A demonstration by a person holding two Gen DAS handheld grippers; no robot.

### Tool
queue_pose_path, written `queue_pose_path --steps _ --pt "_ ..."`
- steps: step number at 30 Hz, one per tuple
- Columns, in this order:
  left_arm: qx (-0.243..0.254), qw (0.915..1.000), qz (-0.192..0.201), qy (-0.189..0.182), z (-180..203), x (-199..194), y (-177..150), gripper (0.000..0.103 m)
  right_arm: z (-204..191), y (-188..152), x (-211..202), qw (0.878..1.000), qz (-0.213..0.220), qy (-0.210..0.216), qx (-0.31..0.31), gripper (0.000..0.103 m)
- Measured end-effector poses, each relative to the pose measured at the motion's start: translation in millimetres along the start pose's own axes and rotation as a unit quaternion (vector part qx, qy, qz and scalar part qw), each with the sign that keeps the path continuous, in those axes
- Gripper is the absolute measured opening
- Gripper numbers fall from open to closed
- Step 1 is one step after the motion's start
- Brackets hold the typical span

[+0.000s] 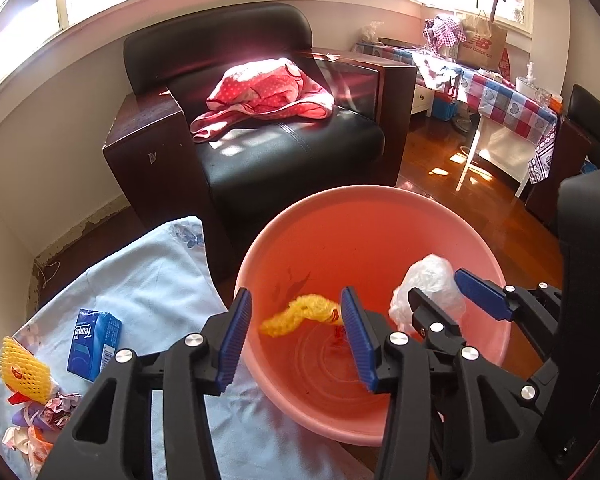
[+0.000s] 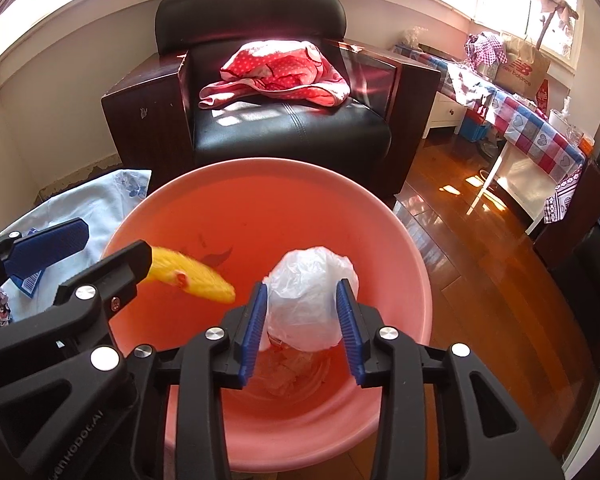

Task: Collect trash
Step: 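Open both tools to drop the foam net and white bag into the basin, then move both open tools back over the remaining trash on the table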

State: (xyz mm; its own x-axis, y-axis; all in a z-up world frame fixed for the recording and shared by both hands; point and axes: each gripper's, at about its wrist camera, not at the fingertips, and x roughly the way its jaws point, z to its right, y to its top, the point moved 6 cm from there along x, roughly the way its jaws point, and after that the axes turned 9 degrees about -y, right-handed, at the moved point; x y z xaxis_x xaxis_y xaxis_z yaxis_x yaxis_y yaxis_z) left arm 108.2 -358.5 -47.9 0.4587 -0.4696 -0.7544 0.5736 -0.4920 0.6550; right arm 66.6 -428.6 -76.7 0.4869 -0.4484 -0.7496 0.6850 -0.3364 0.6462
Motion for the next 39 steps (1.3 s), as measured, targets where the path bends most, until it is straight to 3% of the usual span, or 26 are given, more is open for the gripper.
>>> queue_pose_path --steps 20,39 --pt "-0.001 0.9999 0.016 -0.004 0.3 -17.7 2.0 0.047 2.3 3.1 -16.3 1.0 0.014 0.001 0.003 0.039" --pt "-0.037 0.997 0.068 0.0 -43.7 -86.8 -8.3 0.051 -36.8 10.4 -69.1 0.998 0.056 0.021 -0.035 0.039"
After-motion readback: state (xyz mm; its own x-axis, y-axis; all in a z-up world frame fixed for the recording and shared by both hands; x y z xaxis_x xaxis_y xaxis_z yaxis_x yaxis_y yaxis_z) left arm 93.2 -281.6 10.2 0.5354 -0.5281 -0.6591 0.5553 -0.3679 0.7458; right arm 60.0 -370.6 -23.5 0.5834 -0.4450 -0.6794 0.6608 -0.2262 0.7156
